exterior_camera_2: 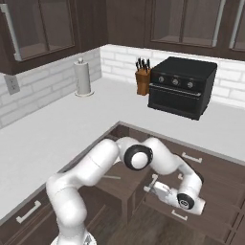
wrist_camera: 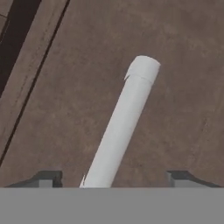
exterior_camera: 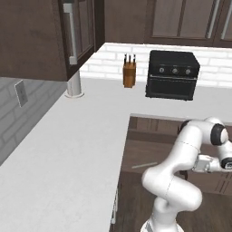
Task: Take a straw from the drawer in front and place it inside the glass cup on the dining counter.
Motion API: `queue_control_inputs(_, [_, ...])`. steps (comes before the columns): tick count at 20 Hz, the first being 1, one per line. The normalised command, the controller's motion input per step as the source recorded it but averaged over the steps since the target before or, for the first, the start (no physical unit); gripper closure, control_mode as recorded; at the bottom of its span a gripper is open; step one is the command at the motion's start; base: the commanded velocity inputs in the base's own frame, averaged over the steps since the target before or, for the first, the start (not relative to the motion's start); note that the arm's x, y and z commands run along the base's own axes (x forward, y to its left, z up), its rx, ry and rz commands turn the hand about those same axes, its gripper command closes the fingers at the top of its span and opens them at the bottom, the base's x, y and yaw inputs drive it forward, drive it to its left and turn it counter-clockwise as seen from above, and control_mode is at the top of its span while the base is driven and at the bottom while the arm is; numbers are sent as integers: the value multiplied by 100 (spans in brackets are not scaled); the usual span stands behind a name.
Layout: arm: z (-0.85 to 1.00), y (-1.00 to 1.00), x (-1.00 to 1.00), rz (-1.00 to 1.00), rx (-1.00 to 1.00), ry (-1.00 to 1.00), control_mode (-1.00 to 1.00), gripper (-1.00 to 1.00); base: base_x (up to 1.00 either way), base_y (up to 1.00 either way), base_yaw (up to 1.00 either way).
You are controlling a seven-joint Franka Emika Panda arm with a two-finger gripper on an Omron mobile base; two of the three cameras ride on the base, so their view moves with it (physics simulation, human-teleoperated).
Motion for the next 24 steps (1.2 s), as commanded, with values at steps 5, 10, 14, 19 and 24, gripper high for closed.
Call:
queue_control_inputs(5, [62, 0, -5, -17, -39, 0, -100, -100, 0, 0, 0])
queue_control_inputs(10, [100, 19, -24, -14, -35, 0, -100, -100, 0, 0, 0])
queue_control_inputs(14, [100, 38, -21, -16, -32, 0, -100, -100, 0, 0, 0])
queue_control_inputs(19, [100, 56, -5, -11, -17, 13, -100, -100, 0, 0, 0])
queue_control_inputs(24, [69, 68, 12, -5, -1, 35, -100, -100, 0, 0, 0])
